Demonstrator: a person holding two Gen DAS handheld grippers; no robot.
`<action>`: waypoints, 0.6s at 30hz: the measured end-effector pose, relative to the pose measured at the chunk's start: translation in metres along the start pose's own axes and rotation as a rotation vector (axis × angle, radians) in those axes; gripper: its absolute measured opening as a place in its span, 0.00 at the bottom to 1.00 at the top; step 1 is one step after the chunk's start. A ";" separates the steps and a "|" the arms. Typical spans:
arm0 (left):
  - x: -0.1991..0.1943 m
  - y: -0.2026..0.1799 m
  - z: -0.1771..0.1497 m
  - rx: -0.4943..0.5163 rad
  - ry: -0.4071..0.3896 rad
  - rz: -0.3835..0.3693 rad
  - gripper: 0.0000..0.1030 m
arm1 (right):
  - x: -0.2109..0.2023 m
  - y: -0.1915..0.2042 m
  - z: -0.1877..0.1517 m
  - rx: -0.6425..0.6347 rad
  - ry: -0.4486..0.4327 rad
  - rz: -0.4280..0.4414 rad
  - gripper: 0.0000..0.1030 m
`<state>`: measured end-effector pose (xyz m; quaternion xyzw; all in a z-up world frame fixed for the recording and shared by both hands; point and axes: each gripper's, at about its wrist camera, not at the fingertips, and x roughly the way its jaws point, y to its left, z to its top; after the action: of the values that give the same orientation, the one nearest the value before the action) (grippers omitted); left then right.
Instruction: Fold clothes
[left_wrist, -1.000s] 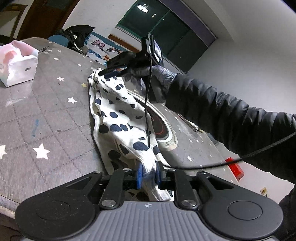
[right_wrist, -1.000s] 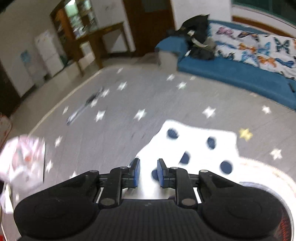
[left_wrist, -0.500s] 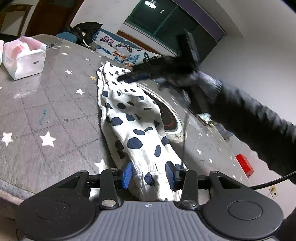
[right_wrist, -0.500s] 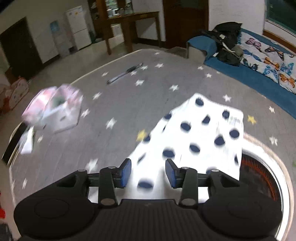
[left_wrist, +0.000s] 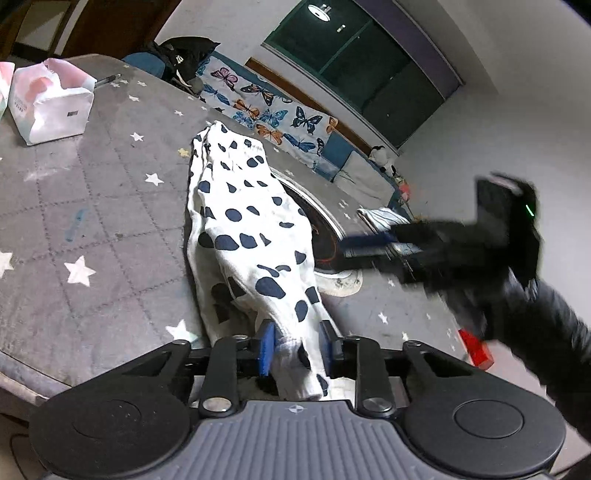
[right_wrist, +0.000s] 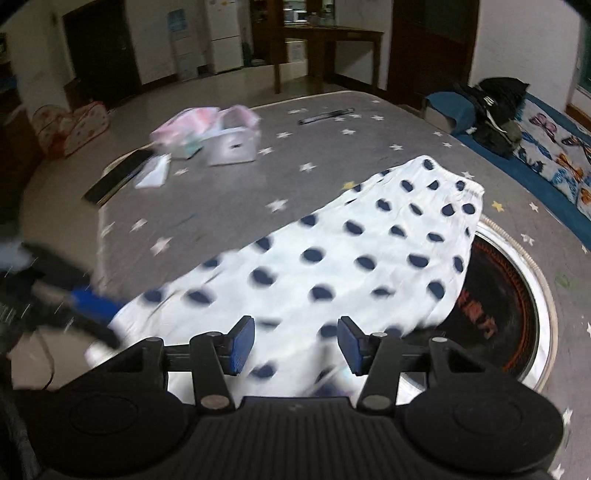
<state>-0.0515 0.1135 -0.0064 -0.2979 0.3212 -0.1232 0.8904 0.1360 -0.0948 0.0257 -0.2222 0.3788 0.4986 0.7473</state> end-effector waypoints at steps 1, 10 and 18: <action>0.000 0.000 0.000 0.001 -0.001 0.016 0.24 | -0.005 0.006 -0.006 -0.011 -0.003 0.011 0.49; 0.002 0.003 -0.015 0.042 0.054 0.103 0.29 | 0.011 0.062 -0.050 -0.132 0.012 0.131 0.49; -0.016 0.000 0.001 0.149 -0.008 0.141 0.32 | 0.010 0.064 -0.070 -0.131 0.051 0.134 0.49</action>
<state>-0.0636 0.1202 0.0021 -0.2082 0.3276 -0.0825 0.9179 0.0555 -0.1129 -0.0220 -0.2574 0.3783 0.5652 0.6865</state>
